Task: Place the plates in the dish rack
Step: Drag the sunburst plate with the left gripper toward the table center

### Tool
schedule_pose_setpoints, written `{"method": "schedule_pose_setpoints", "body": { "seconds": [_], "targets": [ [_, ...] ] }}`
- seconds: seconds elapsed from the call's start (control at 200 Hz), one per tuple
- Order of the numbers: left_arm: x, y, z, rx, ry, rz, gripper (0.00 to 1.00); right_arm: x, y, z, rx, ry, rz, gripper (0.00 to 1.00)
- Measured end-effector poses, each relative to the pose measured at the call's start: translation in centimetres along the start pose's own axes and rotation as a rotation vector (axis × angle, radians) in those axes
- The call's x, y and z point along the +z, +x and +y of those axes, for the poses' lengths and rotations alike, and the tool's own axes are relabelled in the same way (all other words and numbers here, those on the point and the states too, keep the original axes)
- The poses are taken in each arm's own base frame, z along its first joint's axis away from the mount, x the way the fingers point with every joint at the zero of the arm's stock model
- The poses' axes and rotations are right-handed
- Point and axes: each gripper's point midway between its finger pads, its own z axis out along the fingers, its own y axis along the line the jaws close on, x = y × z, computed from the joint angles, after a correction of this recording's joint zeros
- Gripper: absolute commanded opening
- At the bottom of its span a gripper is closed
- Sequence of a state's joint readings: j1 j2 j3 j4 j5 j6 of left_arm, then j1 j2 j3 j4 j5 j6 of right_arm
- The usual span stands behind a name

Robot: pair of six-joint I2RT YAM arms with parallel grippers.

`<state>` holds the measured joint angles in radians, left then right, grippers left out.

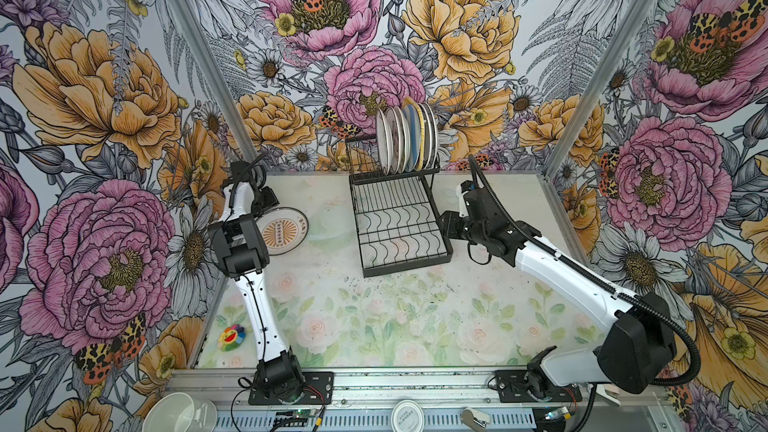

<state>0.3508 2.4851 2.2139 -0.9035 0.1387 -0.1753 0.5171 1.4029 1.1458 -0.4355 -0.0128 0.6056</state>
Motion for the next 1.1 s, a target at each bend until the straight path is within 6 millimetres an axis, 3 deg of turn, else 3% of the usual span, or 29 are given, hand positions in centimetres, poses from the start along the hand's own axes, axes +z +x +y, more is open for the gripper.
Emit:
{"method": "schedule_pose_setpoints", "body": {
  "seconds": [0.22, 0.44, 0.816, 1.101],
  "targets": [
    [-0.7, 3.3, -2.5, 0.033, 0.045, 0.073, 0.62, -0.6, 0.4, -0.3, 0.001, -0.001, -0.004, 0.52],
    [-2.4, 8.6, -4.7, 0.088, 0.063, 0.169, 0.61, -1.1, 0.9, -0.8, 0.005, 0.001, -0.004, 0.52],
    [-5.4, 19.4, -5.2, 0.164, 0.043, 0.342, 0.6, -1.0, 2.1, -1.5, 0.013, -0.008, 0.023, 0.55],
    [-7.5, 24.8, -5.9, 0.206, 0.054, 0.409, 0.59, -0.8, 2.9, -2.1, 0.024, -0.012, 0.047, 0.56]
  ]
}}
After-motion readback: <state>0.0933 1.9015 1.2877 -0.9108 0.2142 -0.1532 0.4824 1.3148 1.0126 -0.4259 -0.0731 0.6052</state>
